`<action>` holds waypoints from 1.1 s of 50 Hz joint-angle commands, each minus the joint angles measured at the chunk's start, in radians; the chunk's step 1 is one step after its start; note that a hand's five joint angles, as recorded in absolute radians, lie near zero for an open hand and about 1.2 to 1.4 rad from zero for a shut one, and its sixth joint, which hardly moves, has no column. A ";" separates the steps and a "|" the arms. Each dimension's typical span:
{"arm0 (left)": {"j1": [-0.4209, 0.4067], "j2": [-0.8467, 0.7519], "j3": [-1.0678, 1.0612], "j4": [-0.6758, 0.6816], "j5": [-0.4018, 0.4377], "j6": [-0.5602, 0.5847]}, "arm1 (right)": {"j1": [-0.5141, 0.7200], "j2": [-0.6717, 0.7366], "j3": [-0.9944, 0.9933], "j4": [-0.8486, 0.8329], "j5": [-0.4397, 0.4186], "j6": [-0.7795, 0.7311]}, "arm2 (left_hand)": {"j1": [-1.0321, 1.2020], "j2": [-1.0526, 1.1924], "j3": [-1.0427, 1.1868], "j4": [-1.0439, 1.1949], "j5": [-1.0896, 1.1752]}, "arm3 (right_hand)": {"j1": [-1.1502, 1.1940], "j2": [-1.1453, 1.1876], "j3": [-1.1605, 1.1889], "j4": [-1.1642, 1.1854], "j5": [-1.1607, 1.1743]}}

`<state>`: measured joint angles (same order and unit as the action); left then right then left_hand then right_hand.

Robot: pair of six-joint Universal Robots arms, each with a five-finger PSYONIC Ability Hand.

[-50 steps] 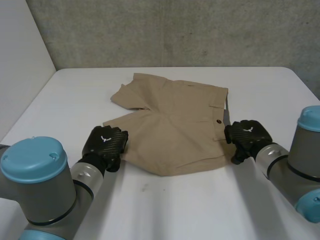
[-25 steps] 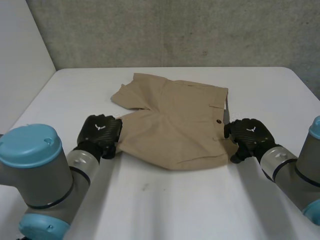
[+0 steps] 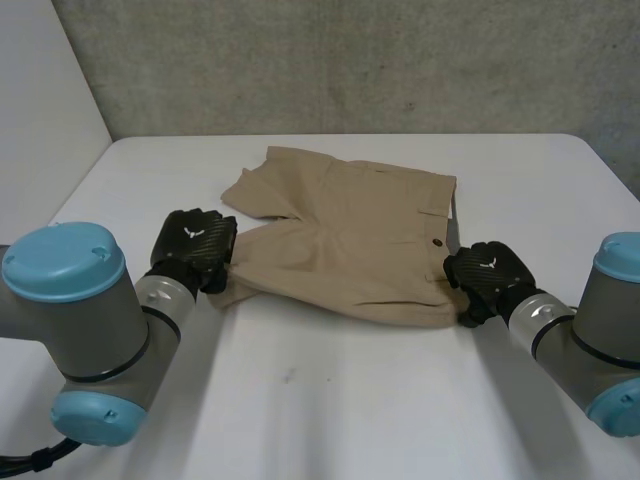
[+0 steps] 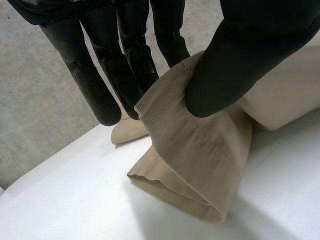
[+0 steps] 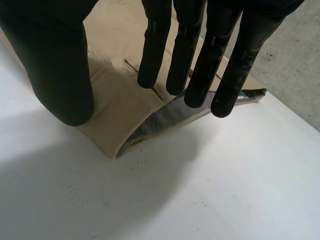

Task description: Fold the shorts.

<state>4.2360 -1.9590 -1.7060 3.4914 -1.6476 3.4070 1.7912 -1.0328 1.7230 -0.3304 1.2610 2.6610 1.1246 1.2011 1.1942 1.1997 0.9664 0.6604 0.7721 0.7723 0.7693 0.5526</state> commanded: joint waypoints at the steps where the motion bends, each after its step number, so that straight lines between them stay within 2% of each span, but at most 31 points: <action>1: 0.005 -0.006 0.008 0.000 0.000 0.000 | 0.002 0.025 -0.020 0.005 0.006 0.000 | 0.272 0.195 0.202 0.197 0.255 | 0.571 0.459 0.459 0.462 0.504; 2: 0.008 -0.006 0.009 0.000 0.000 0.000 | 0.000 0.022 -0.020 0.005 0.005 0.002 | 0.272 0.195 0.202 0.197 0.255 | 0.729 0.618 0.618 0.621 0.663; 10: 0.013 -0.006 -0.014 -0.003 0.003 0.002 | -0.004 -0.052 -0.014 0.005 0.015 0.023 | 0.272 0.195 0.202 0.197 0.255 | 0.736 0.624 0.624 0.627 0.669; 12: 0.004 -0.006 -0.032 -0.014 0.002 0.005 | -0.003 -0.069 -0.005 0.007 0.020 0.025 | 0.027 -0.049 -0.043 -0.048 0.011 | 0.736 0.624 0.624 0.627 0.669; 17: -0.001 0.008 -0.089 -0.063 0.003 0.003 | -0.012 -0.093 0.015 0.011 0.026 0.023 | -0.406 -0.482 -0.475 -0.481 -0.422 | 0.736 0.624 0.624 0.627 0.669; 23: 0.019 0.043 -0.103 -0.140 0.000 -0.009 | -0.010 -0.133 0.043 0.011 0.021 0.017 | -0.485 -0.562 -0.555 -0.560 -0.502 | 0.736 0.624 0.624 0.627 0.669; 26: 0.059 0.054 -0.106 -0.169 0.005 -0.034 | -0.010 -0.135 0.053 0.011 0.021 0.011 | -0.485 -0.562 -0.555 -0.560 -0.502 | 0.736 0.624 0.624 0.627 0.669; 34: 0.094 0.043 -0.107 -0.173 0.060 -0.118 | -0.007 -0.132 0.055 0.013 0.023 0.007 | -0.477 -0.553 -0.546 -0.552 -0.493 | 0.736 0.624 0.624 0.627 0.669; 46: 0.079 -0.038 -0.086 -0.169 0.092 -0.123 | 0.000 -0.135 0.063 0.014 0.027 0.013 | -0.456 -0.533 -0.526 -0.531 -0.472 | 0.736 0.624 0.624 0.627 0.669; 48: 0.078 -0.052 -0.078 -0.169 0.098 -0.123 | 0.000 -0.135 0.063 0.014 0.027 0.013 | -0.351 -0.428 -0.421 -0.426 -0.367 | 0.736 0.624 0.624 0.627 0.669; 49: 0.078 -0.058 -0.075 -0.169 0.100 -0.121 | 0.002 -0.135 0.063 0.014 0.027 0.013 | -0.191 -0.267 -0.260 -0.266 -0.207 | 0.736 0.624 0.624 0.627 0.669; 50: 0.079 -0.067 -0.066 -0.167 0.098 -0.123 | 0.000 -0.136 0.063 0.014 0.029 0.014 | 0.241 0.165 0.172 0.166 0.225 | 0.736 0.624 0.624 0.627 0.669; 55: 0.088 -0.046 -0.052 -0.181 0.091 -0.114 | 0.002 -0.141 0.055 0.062 0.029 0.010 | 0.272 0.195 0.202 0.197 0.255 | 0.736 0.624 0.624 0.627 0.669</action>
<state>4.3174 -2.0155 -1.7754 3.3228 -1.5524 3.2844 1.7920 -1.1691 1.7853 -0.3122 1.2894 2.6741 1.1289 1.1635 1.1572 1.1648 0.9680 0.9305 1.1766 1.1807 1.1913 0.9880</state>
